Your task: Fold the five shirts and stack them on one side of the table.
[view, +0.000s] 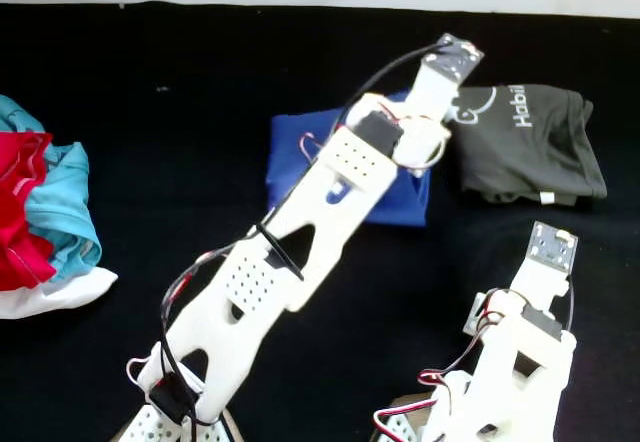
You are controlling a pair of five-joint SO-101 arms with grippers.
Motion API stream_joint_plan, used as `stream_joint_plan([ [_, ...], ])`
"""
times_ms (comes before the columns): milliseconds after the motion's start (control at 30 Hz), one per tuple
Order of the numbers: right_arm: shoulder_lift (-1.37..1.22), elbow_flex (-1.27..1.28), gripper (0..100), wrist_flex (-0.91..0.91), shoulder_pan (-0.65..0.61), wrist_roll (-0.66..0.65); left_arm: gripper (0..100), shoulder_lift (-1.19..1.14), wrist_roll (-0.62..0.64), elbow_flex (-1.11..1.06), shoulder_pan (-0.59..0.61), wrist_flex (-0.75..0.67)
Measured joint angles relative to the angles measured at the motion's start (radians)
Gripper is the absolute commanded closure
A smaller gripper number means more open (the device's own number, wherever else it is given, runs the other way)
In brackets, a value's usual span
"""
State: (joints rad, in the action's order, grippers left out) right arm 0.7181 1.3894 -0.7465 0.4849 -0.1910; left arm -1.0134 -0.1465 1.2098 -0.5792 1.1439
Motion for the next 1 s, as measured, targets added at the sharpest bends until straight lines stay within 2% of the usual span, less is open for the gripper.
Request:
stream_joint_plan([
  [167, 0.0, 0.003, 99.1, 0.003, 0.0, 0.0, 85, 0.0, 0.092, 0.137, 0.0, 0.009],
  [333, 0.0, 0.003, 97.8, 0.003, 0.0, 0.0, 85, 0.0, 0.106, 0.287, 0.009, 0.129],
  [433, -0.002, -0.029, 89.9, -0.035, 0.0, 0.0, 85, 0.0, 0.106, 0.311, 0.046, 0.215],
  [533, -0.008, -0.137, 80.4, -0.17, -0.003, 0.0, 85, 0.0, 0.106, 0.313, 0.106, 0.287],
  [600, -0.008, -0.238, 78.8, -0.265, -0.006, 0.0, 85, 0.0, 0.106, 0.313, 0.137, 0.321],
  [833, -0.008, -0.474, 81.0, -0.428, 0.032, -0.018, 85, 0.0, 0.106, 0.313, 0.213, 0.353],
  [967, -0.008, -0.517, 99.8, -0.431, -0.003, -0.029, 85, 0.0, 0.106, 0.305, 0.259, 0.354],
  [1000, -0.008, -0.531, 98.6, -0.43, -0.029, -0.029, 85, 0.0, 0.106, 0.299, 0.267, 0.354],
])
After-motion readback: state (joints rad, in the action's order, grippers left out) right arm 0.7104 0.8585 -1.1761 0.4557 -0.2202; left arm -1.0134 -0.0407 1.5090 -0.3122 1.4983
